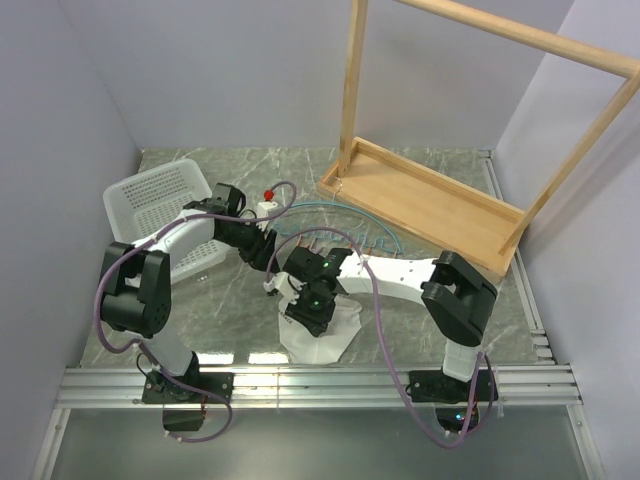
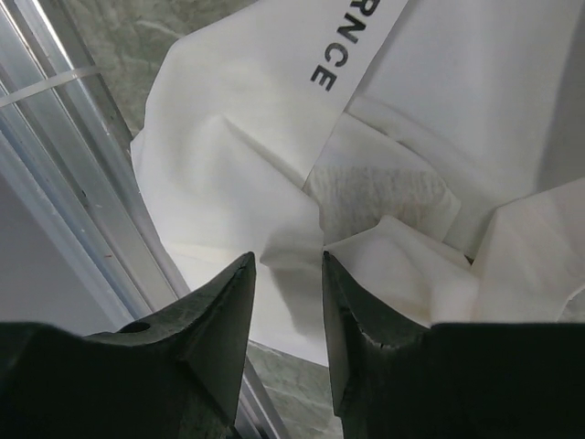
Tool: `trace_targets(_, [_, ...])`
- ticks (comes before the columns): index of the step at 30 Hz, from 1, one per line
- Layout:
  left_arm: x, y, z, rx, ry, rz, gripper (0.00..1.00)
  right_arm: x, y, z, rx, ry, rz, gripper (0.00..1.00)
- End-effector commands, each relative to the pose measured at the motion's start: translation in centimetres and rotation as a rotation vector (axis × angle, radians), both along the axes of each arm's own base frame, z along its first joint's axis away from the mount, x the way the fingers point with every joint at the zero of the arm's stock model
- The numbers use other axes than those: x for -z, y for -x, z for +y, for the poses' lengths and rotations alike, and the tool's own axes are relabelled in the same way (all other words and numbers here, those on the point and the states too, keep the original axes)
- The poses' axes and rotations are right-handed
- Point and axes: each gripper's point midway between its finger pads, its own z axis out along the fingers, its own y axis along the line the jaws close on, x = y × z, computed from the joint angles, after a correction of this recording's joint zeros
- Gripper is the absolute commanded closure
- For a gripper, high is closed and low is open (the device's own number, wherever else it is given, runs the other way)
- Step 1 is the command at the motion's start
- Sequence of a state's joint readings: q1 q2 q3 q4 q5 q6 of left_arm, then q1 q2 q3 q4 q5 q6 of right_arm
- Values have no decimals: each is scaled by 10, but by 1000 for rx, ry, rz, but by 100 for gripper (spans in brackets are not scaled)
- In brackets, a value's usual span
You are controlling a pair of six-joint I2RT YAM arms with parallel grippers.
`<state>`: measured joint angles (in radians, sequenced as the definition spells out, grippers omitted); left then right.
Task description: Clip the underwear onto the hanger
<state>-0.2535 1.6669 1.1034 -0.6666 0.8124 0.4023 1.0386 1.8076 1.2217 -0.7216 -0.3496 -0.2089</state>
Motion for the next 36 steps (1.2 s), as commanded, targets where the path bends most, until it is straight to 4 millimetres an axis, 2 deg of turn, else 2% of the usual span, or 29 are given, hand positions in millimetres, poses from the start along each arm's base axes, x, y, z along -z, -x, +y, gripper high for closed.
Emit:
trace_targets(1, [-12, -6, -5, 17, 38, -27, 44, -9, -11, 15, 12, -39, -47, 57])
trace_targets(6, [-10, -3, -4, 21, 37, -22, 44, -20, -16, 17, 15, -57, -75, 56])
trace_targets(10, [-9, -4, -4, 20, 40, -18, 44, -11, -21, 13, 19, -36, -80, 55])
trace_targets(18, [-10, -7, -3, 19, 34, -24, 44, -9, -6, 14, -19, -43, 4, 57])
trace_targets(22, [-11, -9, -4, 16, 37, -26, 44, -4, -5, 15, -27, -27, 21, 58])
trace_targets(26, [-12, -10, -4, 19, 35, -30, 44, -1, -8, 15, -11, -19, 15, 57])
trace_targets(36, [-10, -8, -3, 21, 36, -25, 44, -9, -26, 13, 22, -26, -79, 56])
